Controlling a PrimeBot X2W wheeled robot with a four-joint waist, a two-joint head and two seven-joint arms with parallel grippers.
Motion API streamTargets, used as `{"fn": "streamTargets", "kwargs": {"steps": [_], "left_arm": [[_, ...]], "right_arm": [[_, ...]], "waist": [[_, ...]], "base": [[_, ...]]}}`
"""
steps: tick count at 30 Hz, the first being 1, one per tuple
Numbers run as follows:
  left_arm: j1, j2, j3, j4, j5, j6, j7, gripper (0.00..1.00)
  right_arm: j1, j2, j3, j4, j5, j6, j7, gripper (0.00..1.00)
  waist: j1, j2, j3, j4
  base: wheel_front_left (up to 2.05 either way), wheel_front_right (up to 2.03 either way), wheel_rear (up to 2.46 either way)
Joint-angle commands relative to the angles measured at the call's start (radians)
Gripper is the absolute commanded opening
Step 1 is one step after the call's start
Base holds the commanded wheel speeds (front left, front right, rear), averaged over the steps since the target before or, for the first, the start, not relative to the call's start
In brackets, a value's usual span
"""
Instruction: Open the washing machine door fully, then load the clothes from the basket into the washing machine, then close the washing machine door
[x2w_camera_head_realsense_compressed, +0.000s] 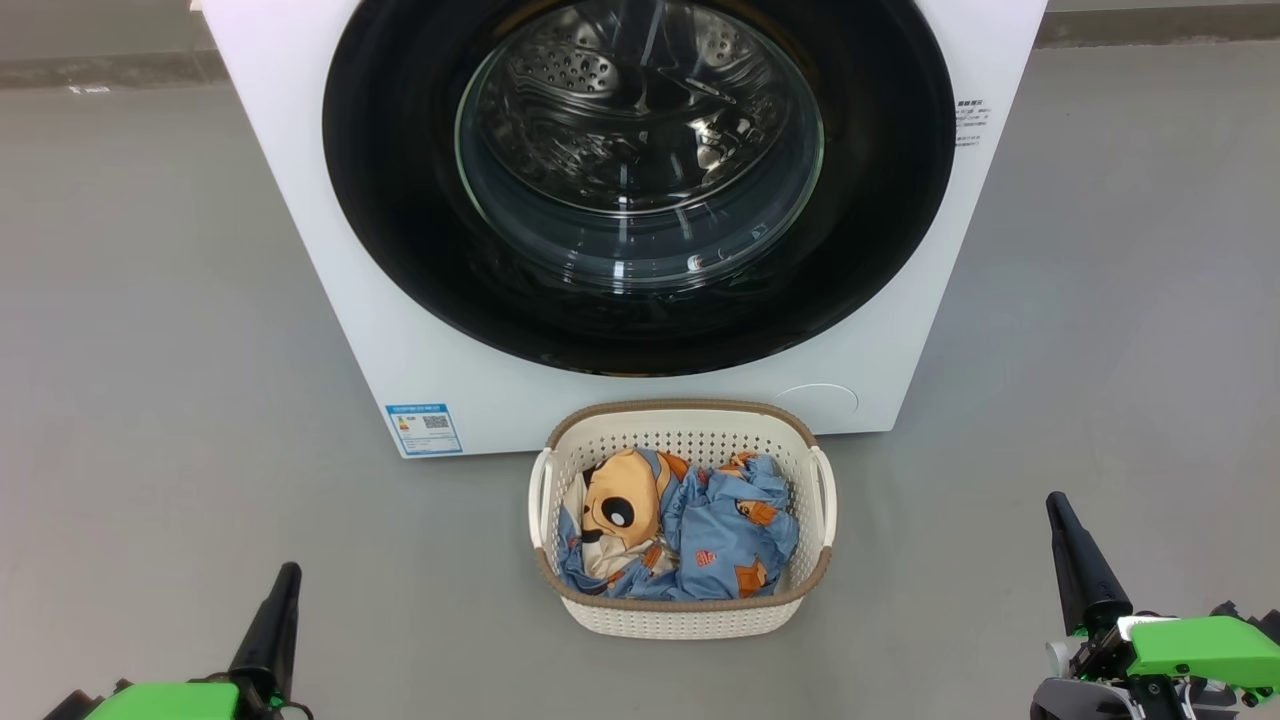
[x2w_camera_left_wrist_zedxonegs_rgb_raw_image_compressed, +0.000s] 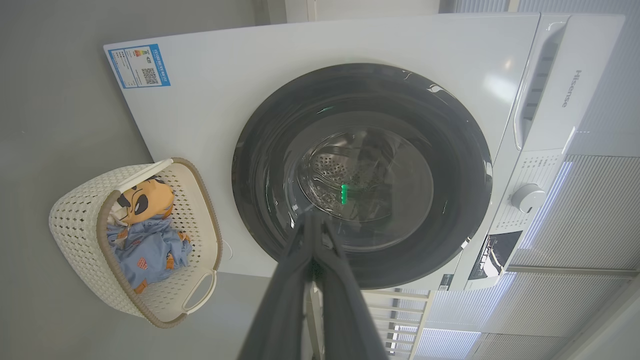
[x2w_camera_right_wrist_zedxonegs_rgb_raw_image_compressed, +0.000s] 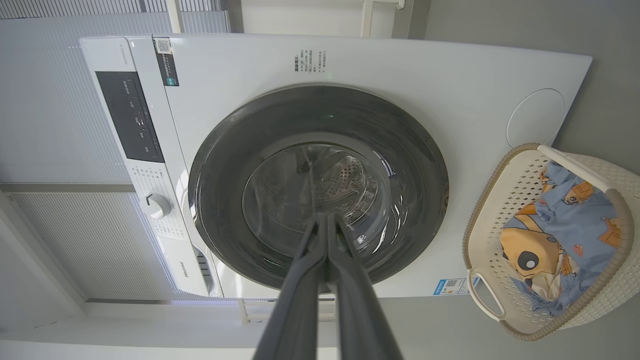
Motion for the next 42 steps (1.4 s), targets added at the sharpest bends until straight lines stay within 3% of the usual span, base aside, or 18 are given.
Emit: {"fn": "streamTargets", "kwargs": {"steps": [1, 42], "left_arm": [[-0.043, 0.013, 0.035, -0.019, 0.015, -0.007, 0.003, 0.0], [-0.042, 0.013, 0.034, -0.019, 0.015, -0.007, 0.002, 0.0]], "right_arm": [[-0.016, -0.003, 0.022, -0.025, -0.006, 0.002, 0.008, 0.0], [-0.016, -0.003, 0.022, -0.025, -0.006, 0.002, 0.008, 0.0]], "waist": [[0.0, 0.0, 0.0, 0.0], [0.0, 0.0, 0.0, 0.0]], "base": [[0.0, 0.0, 0.0], [0.0, 0.0, 0.0]]}}
